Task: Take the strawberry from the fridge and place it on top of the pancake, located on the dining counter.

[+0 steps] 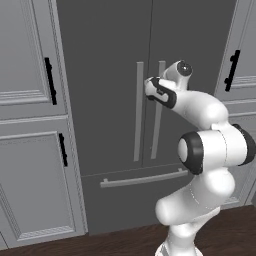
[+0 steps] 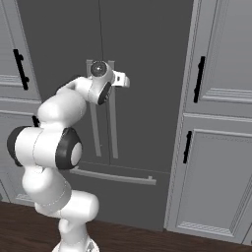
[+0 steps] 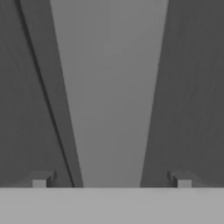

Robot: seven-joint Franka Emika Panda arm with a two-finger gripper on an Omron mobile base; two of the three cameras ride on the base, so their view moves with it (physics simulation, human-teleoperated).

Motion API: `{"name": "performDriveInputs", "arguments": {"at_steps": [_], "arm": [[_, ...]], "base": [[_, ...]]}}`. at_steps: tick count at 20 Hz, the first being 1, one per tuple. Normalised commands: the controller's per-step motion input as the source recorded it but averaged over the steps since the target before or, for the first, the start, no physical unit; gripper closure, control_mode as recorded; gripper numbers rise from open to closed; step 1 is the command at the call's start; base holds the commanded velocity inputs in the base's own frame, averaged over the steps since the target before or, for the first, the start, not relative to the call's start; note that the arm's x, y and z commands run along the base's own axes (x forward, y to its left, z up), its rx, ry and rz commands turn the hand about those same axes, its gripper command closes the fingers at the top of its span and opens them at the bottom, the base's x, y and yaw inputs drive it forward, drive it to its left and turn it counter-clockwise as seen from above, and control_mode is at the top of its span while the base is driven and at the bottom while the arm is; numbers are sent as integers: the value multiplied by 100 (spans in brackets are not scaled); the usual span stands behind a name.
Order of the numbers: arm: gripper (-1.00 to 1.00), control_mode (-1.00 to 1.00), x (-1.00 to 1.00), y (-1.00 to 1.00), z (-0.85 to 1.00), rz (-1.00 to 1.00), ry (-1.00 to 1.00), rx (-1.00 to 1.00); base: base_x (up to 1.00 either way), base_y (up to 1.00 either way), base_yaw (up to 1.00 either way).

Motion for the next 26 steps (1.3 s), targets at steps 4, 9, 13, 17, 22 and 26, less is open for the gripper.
{"name": "performDriveInputs", "arguments": {"at_steps": [4, 9, 13, 17, 22, 26], "arm": [[-100, -100, 55, 0, 0, 0, -3, 0], [-100, -100, 58, 0, 0, 0, 2, 0], [100, -100, 21, 0, 0, 0, 0, 0], [100, -100, 0, 0, 0, 0, 7, 0], [100, -100, -43, -25, -1, 0, 11, 0], [100, -100, -72, -51, -5, 0, 14, 0]], "base": [[0, 0, 0], [0, 0, 0], [0, 0, 0], [0, 0, 0], [0, 0, 0], [0, 0, 0]]}}
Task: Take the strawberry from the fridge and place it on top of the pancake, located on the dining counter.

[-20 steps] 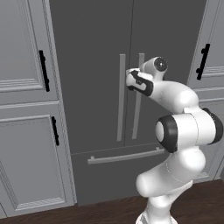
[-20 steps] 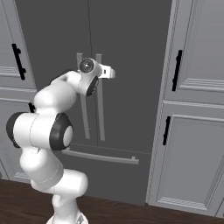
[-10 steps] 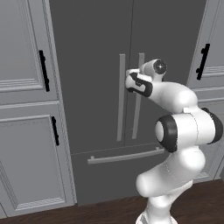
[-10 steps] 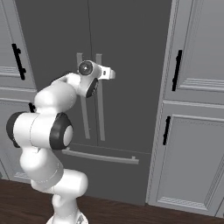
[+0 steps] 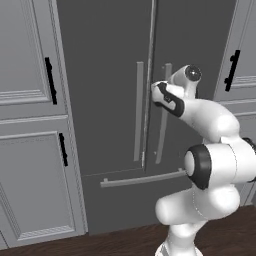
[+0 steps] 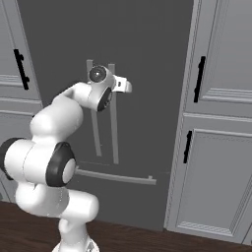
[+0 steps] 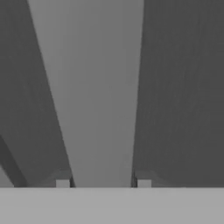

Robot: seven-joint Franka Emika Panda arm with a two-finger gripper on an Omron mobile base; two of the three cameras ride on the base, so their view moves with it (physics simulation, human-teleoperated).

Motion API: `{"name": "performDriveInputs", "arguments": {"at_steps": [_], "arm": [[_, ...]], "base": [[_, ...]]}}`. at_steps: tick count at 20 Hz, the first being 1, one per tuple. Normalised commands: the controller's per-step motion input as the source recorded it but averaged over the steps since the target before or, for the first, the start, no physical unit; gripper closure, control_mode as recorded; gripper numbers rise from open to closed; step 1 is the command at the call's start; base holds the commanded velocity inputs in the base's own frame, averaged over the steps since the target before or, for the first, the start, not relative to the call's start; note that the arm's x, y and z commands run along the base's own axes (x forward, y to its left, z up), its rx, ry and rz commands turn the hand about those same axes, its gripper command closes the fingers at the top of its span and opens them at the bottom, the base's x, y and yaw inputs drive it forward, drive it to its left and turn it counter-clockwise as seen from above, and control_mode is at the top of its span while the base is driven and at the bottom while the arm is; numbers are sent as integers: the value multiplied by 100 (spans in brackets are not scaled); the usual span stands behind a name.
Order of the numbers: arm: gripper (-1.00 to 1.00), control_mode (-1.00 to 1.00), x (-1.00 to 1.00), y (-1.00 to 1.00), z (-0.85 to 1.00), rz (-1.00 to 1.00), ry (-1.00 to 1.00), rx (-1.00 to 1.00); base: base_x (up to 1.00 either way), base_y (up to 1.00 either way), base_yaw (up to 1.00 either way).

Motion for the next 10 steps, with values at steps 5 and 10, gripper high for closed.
{"name": "performDriveInputs", "arguments": {"at_steps": [5, 10], "arm": [[100, -100, -89, -73, -12, 0, 13, 0], [100, -100, -87, -99, -24, 0, 13, 0]], "base": [[0, 0, 0], [0, 0, 0]]}}
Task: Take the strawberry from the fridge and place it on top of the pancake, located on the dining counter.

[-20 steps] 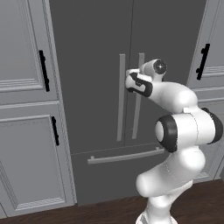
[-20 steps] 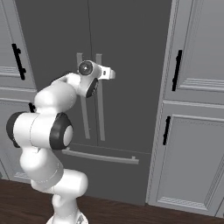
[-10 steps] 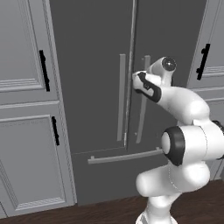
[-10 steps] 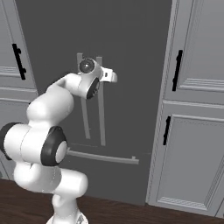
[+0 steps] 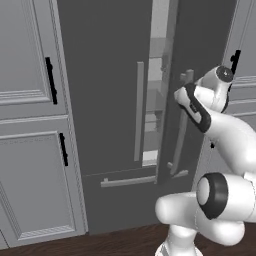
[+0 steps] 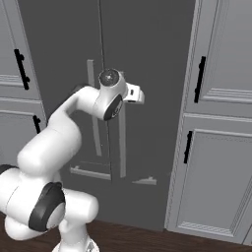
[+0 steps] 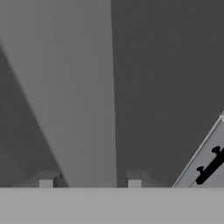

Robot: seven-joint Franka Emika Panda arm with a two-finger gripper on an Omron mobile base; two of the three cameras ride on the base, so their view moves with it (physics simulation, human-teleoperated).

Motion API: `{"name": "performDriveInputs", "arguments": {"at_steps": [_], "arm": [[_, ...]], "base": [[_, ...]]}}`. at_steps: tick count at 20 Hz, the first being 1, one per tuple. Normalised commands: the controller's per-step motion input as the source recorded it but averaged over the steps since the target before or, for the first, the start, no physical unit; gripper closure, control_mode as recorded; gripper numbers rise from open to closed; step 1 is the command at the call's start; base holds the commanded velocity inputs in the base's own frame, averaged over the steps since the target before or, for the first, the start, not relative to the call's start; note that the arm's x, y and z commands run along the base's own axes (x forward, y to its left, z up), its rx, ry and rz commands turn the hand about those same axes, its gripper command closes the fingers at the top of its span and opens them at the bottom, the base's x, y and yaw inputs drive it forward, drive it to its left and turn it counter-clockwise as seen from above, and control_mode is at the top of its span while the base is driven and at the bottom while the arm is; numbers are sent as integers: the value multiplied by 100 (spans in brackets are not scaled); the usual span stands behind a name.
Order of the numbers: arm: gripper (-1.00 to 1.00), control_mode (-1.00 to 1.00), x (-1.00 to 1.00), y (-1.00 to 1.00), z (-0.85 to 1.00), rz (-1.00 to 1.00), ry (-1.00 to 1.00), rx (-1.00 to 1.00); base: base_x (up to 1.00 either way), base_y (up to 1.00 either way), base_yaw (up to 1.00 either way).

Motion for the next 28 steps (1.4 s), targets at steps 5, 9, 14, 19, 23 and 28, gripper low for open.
{"name": "performDriveInputs", "arguments": {"at_steps": [5, 9, 14, 19, 23, 28], "arm": [[100, -100, -74, -100, -21, 0, 17, 0], [100, -100, -53, -100, -11, 0, 8, 4], [-100, -100, -46, -100, -5, 0, 0, 11], [-100, -100, -68, -91, 1, -1, 0, 9], [-100, -100, -99, -12, 11, -11, 1, 2], [-100, -100, -67, 89, 7, -2, 5, -22]], "base": [[0, 0, 0], [0, 0, 0], [0, 0, 0], [0, 0, 0], [0, 0, 0], [0, 0, 0]]}}
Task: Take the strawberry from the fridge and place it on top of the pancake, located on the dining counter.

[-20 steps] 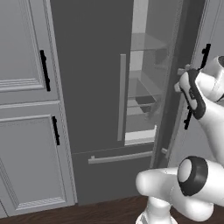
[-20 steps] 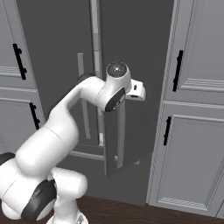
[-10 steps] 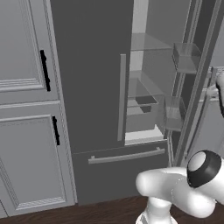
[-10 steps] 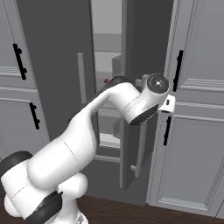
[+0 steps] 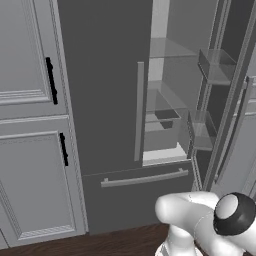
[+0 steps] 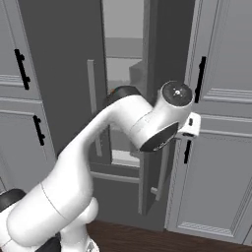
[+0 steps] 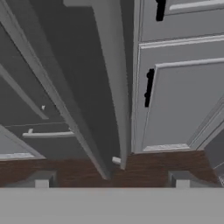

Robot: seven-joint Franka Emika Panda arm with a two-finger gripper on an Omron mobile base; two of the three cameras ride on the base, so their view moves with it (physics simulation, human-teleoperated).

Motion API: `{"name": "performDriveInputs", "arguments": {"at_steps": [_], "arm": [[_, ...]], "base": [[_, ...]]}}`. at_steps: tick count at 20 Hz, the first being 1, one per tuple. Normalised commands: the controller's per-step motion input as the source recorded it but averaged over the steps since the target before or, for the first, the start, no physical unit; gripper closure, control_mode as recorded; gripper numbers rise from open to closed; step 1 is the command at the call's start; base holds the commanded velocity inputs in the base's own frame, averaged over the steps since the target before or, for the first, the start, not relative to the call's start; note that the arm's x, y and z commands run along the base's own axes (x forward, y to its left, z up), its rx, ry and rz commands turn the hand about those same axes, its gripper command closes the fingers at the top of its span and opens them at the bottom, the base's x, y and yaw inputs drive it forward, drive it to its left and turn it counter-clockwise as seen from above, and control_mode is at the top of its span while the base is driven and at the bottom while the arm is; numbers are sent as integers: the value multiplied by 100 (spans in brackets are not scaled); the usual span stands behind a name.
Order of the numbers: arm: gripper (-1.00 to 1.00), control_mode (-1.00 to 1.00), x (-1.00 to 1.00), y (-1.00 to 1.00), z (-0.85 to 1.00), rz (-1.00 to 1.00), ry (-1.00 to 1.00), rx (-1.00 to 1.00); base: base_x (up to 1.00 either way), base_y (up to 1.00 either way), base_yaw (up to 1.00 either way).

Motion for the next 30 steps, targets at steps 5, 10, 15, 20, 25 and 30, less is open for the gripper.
{"name": "performDriveInputs", "arguments": {"at_steps": [5, 10, 15, 20, 25, 30], "arm": [[-100, -100, -10, 100, -1, 8, 7, -60], [-100, -100, 17, 100, -16, 7, 23, -66], [-100, -100, 57, 93, -67, 19, 39, -76], [-100, -100, 78, 4, -29, 28, 28, -49], [-100, -100, 70, -54, 1, 22, 38, -18], [-100, -100, 34, -51, 0, 13, 36, -9]], "base": [[0, 0, 0], [0, 0, 0], [0, 0, 0], [0, 0, 0], [0, 0, 0], [0, 0, 0]]}}
